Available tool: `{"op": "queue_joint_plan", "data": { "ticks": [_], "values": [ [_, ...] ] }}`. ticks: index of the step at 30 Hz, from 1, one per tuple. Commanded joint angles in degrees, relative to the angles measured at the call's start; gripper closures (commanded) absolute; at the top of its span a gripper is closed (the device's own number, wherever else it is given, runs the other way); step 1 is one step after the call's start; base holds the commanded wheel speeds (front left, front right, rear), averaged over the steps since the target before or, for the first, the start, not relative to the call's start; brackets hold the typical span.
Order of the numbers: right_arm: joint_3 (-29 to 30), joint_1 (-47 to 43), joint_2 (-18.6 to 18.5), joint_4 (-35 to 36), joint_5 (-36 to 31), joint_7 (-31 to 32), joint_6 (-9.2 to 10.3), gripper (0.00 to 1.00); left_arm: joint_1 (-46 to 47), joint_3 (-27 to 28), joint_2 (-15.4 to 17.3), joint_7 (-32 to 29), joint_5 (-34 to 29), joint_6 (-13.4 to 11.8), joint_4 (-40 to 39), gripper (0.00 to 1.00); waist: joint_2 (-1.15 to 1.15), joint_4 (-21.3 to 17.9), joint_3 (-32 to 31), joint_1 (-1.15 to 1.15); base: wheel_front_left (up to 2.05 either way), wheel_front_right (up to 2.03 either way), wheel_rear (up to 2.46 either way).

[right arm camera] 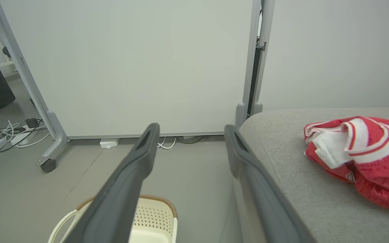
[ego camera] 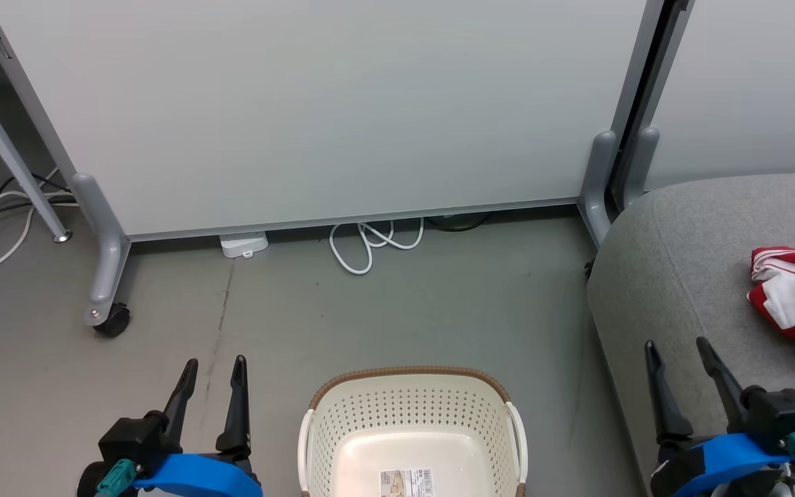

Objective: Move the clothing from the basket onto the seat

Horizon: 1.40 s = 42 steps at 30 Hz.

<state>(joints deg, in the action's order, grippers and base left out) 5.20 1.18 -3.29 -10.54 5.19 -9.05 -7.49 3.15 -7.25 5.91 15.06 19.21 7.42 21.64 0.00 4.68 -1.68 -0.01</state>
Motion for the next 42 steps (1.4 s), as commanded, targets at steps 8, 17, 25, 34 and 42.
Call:
{"op": "queue_joint_plan", "data": {
  "ticks": [8,17,25,34,42],
  "values": [
    [-0.74,-1.01,0.39,-0.53,0.52,0.32,-0.01,0.00,0.38,0.83,-0.23,0.17,-0.40,0.09,0.47,0.00,0.00,-0.27,0.74,0.01,0.00,0.00,0.00],
    [-1.21,-0.91,0.46,0.08,0.77,0.84,-0.01,0.00,0.54,0.84,-0.54,0.17,-0.71,0.09,0.04,0.00,0.00,-0.62,1.44,0.01,0.00,0.00,0.00],
    [-1.99,-0.36,0.36,-1.04,1.02,0.94,0.00,1.00,-0.40,0.54,-0.88,-0.09,-0.59,0.00,0.34,1.00,0.00,-0.74,1.71,0.01,0.00,0.00,0.00],
    [-1.81,-1.49,0.70,-5.77,2.79,1.68,0.00,1.00,-4.04,0.82,-1.38,-0.87,1.00,0.00,4.32,1.00,0.00,-0.82,1.73,0.01,0.00,0.00,0.00],
    [-1.45,-0.72,0.66,-5.46,12.14,3.23,0.00,1.00,-3.17,2.29,-1.56,-3.16,8.98,0.01,2.95,1.00,0.00,-1.07,1.73,0.01,0.00,0.00,0.00]
  ]
}}
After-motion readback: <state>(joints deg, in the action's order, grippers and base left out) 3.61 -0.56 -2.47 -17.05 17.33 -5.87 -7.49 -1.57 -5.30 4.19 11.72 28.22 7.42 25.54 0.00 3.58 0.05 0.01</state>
